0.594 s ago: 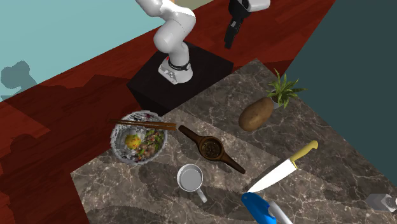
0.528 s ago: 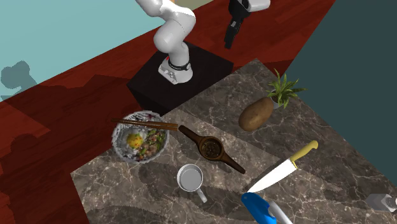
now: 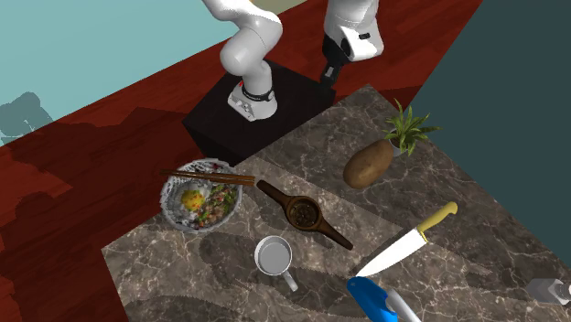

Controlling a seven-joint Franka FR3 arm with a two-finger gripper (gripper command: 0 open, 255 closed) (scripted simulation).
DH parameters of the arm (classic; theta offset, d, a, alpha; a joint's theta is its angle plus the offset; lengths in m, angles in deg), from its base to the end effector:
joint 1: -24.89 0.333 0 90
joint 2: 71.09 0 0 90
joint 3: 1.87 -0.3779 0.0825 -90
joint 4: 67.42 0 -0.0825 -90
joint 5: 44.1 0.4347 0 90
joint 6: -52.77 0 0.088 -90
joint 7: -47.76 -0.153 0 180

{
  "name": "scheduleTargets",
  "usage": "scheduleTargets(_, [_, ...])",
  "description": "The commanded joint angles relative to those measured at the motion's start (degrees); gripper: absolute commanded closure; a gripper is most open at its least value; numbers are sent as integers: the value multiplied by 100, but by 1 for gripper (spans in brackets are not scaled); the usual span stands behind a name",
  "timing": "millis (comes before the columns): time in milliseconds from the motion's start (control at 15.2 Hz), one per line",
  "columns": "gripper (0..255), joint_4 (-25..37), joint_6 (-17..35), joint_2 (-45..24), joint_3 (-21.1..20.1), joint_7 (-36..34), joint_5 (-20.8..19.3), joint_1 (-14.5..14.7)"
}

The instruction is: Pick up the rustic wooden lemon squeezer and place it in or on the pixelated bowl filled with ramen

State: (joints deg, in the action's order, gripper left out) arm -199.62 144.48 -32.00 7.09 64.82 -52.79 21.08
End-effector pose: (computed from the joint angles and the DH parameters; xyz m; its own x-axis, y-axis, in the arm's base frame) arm 0.3351 -0.1117 0.5782 0.9922 0.1165 -0.0444 0.1183 -0.9921 0.0418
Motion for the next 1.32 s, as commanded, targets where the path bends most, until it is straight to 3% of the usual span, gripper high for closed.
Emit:
scheduleTargets(0, [0, 126, 145, -264, 246, 236, -97, -64])
scheduleTargets(660, [0, 1175, 759, -1922, 1430, 1456, -134, -254])
scheduleTargets(1254, [0, 2707, 976, -3909, 2342, 2798, 658, -515])
